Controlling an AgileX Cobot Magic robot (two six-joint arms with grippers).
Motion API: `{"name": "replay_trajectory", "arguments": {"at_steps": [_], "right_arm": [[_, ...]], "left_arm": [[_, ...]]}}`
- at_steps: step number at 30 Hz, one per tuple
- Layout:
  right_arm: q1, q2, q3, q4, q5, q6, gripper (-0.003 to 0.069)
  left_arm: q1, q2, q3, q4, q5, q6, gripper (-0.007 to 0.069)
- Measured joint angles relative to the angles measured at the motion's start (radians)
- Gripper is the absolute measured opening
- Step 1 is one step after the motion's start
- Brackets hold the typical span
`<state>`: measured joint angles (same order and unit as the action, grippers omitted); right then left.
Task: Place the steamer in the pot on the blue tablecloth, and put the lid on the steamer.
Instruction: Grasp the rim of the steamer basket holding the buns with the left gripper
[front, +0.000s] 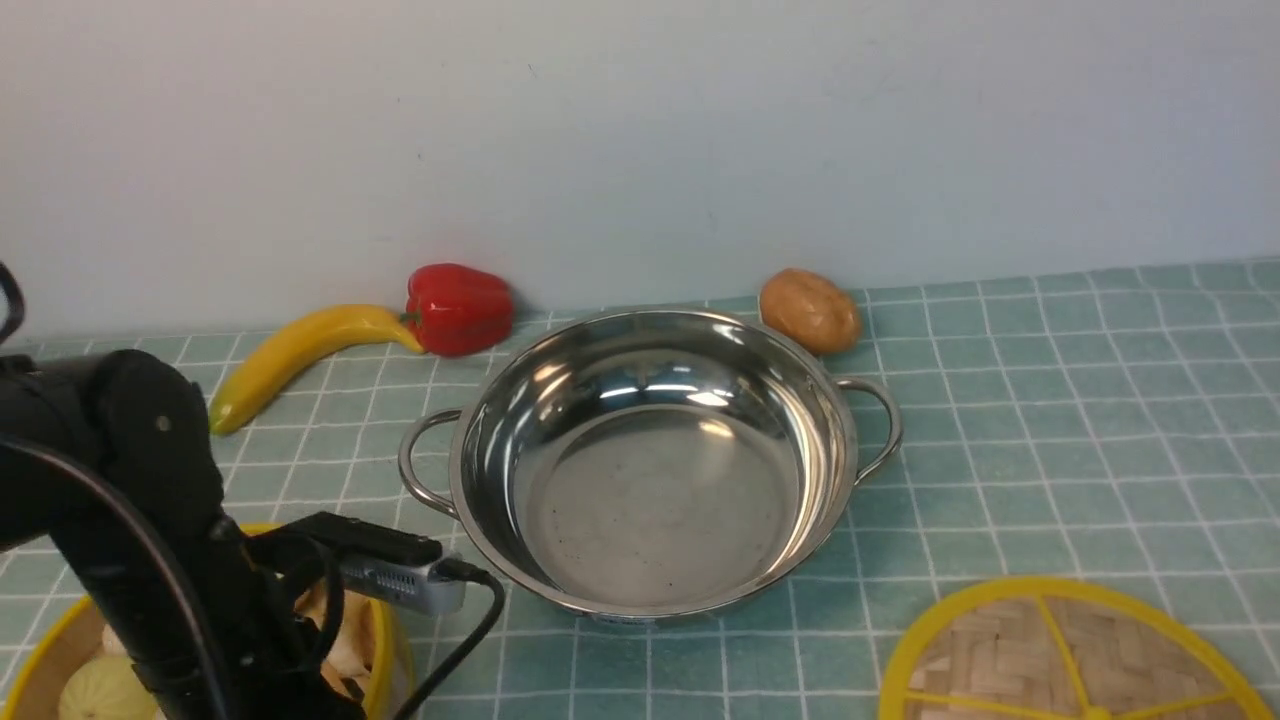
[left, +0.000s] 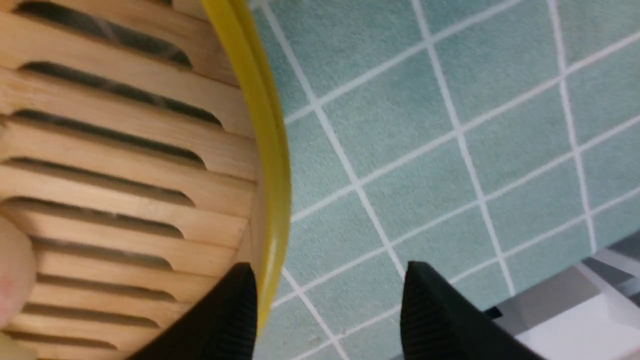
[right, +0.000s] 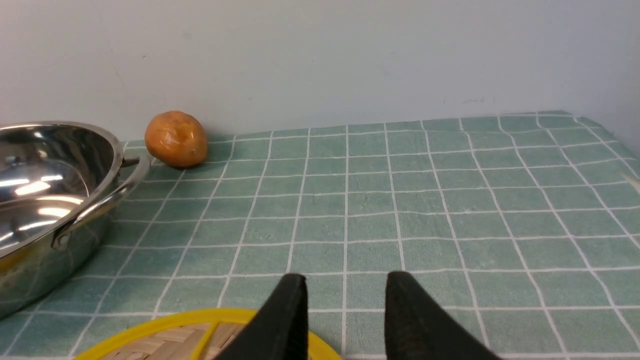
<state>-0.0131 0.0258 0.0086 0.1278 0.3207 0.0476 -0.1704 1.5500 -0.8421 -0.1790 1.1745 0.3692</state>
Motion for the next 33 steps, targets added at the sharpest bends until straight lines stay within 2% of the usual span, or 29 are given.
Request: {"name": "replay_trajectory", "arguments": {"at_steps": [12, 26, 29, 33], "right_arm": [[0.0, 0.0, 0.0, 0.0, 0.0, 0.0, 0.024], [0.0, 0.0, 0.0, 0.0, 0.0, 0.0, 0.024], [0.0, 0.0, 0.0, 0.0, 0.0, 0.0, 0.024], [0.0, 0.0, 0.0, 0.0, 0.0, 0.0, 0.024]], "left_arm": [[-0.005, 0.045, 0.0, 0.04, -0.163, -0.03, 0.0366], [-0.006, 0.157, -0.016, 0.049, -0.155, -0.029, 0.0363], [-0.006, 0.157, -0.016, 0.052, -0.148, -0.042, 0.0325], [-0.007, 0.166, -0.017, 0.037, -0.108, -0.081, 0.0161]]}}
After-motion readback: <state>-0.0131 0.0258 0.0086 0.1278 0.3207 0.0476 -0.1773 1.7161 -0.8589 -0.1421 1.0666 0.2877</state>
